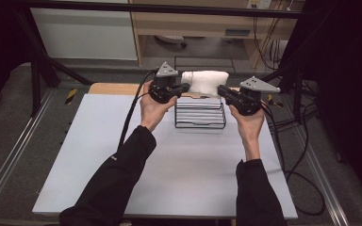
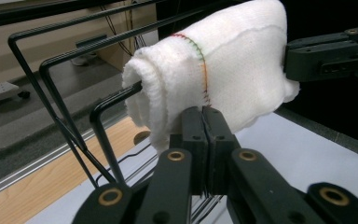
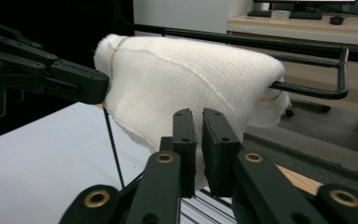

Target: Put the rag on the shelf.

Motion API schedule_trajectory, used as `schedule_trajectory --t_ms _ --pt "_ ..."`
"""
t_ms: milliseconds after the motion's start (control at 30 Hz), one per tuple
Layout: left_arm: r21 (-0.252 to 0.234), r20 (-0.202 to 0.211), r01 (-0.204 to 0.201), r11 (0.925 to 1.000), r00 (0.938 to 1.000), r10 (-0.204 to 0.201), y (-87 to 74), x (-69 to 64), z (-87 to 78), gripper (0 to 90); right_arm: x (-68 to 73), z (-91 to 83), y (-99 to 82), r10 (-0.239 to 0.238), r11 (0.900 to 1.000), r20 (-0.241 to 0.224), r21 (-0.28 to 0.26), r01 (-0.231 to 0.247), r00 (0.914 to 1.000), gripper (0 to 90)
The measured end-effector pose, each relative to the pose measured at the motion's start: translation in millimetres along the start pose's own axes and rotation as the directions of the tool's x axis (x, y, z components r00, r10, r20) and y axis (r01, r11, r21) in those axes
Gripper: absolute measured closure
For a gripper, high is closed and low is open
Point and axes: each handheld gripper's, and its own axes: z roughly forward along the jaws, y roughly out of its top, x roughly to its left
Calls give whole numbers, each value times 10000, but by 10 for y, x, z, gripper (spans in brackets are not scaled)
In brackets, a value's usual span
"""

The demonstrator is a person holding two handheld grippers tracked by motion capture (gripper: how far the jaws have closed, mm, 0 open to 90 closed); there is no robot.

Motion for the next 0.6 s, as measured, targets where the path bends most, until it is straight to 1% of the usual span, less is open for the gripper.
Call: schedule_trajectory --t_ms 100,167,233,300,433,533,600 --pt "-14 84 8 10000 10000 -8 -15 -7 -96 834 6 -74 24 -50 10000 -57 40 50 10000 747" --pt "-63 129 6 10000 9999 -5 -41 -18 -166 797 16 -117 31 -42 10000 -79 29 42 10000 670" --pt "29 92 -69 10000 9999 69 -76 -24 -226 759 29 -153 31 45 10000 -184 77 -44 9998 628" --pt "134 151 -37 9999 9999 35 -125 -20 -276 708 52 -181 24 67 9999 -235 152 -63 9997 570" --pt "358 180 -54 9993 9998 47 -263 -7 -364 604 107 -212 -14 -3 9993 -339 379 16 9994 438" --pt "678 181 -123 9976 9998 111 -392 15 -422 538 142 -235 -52 36 9984 -433 568 -12 9991 358" --pt "815 176 -18 9967 9998 3 -489 34 -466 480 161 -253 -83 -13 9973 -371 728 40 9993 290"
